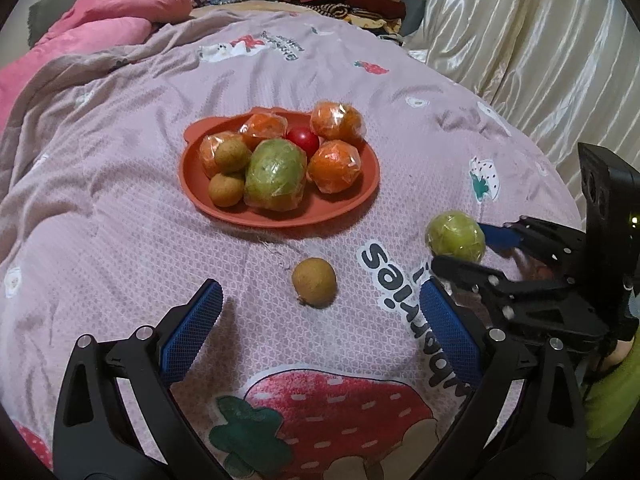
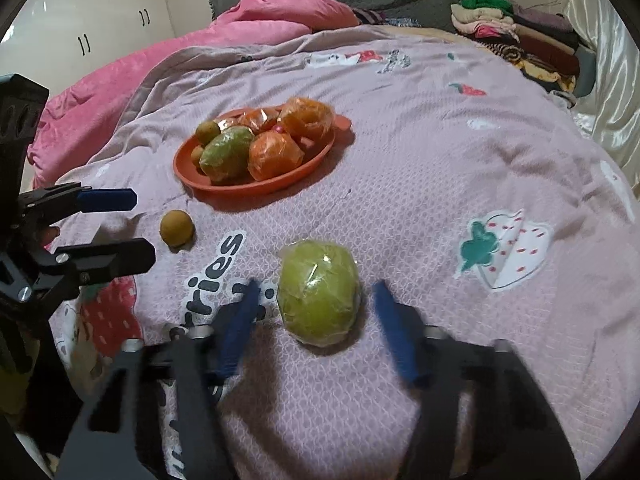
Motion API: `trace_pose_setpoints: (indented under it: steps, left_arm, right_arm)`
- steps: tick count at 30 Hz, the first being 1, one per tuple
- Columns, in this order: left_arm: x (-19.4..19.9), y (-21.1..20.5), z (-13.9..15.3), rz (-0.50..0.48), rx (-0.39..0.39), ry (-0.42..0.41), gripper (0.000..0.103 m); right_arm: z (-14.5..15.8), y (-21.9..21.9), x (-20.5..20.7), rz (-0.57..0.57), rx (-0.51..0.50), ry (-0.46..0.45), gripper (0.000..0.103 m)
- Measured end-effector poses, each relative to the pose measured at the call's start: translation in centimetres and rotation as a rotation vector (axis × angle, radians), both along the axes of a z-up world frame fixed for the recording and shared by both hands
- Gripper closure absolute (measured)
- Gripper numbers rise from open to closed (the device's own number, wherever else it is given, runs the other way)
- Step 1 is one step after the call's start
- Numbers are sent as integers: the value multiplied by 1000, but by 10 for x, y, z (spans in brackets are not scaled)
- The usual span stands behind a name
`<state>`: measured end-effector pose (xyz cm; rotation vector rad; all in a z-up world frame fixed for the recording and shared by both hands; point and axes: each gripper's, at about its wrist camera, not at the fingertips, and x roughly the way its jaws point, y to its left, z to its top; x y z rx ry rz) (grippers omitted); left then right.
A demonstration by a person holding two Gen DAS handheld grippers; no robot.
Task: Organize fruits
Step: 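Grasp the last brown fruit with the left tool while the right tool grasps the wrapped green fruit, then carry the brown fruit and wrapped green fruit over the orange plate with both tools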
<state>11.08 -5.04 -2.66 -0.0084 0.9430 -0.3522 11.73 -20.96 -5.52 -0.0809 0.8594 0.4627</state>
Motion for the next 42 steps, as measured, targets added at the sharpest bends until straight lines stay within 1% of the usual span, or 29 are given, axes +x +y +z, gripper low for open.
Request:
trace_pose_setpoints:
  steps: [1, 2, 5, 7, 11, 13, 14, 15, 17, 18, 20, 26, 29, 36, 42]
  left_arm:
    - [1, -1, -2, -5, -2, 5, 15]
    - [1, -1, -4, -6, -1, 9, 17]
    - [4, -2, -8, -9, 1, 20, 29]
    - [6, -3, -12, -17, 5, 29, 41]
    - [9, -5, -17, -21, 28, 29, 54]
    - [11, -5, -18, -20, 39, 21, 67]
    - [11, -4, -18, -15, 43, 16, 71]
    - [12, -3, -19, -10, 44, 14, 77]
    - [13, 1, -19, -10, 29, 17, 78]
    - [13, 3, -18, -10, 19, 18, 83]
    - [13, 4, -15, -16, 6, 16, 85]
    - [10, 5, -12, -30, -14, 20, 85]
    - [8, 6, -6, -39, -32, 9, 85]
    - [8, 17, 14, -11, -47, -42, 85]
    - [18, 28, 24, 26, -38, -65, 85]
  right_arm:
    - [-2, -1, 1, -2, 0, 1, 65]
    - [-2, -2, 1, -4, 1, 0, 65]
    - [-1, -10, 2, -12, 49, 13, 65]
    - [1, -13, 1, -14, 65, 15, 65]
    - [4, -14, -2, -9, 85, 7, 65]
    - [7, -14, -4, -4, 91, 0, 65]
    - [8, -14, -4, -1, 95, -4, 65]
    - [10, -14, -5, 3, 100, -9, 65]
    - [14, -13, -7, 8, 105, -18, 65]
    - [15, -13, -7, 9, 107, -21, 65]
    - [18, -12, -8, 11, 113, -28, 65]
    - [21, -12, -6, 8, 119, -30, 66]
    - [22, -11, -6, 11, 118, -31, 66]
    - [28, -5, -4, 29, 116, -44, 66]
    - [45, 11, 7, 68, 130, -77, 66]
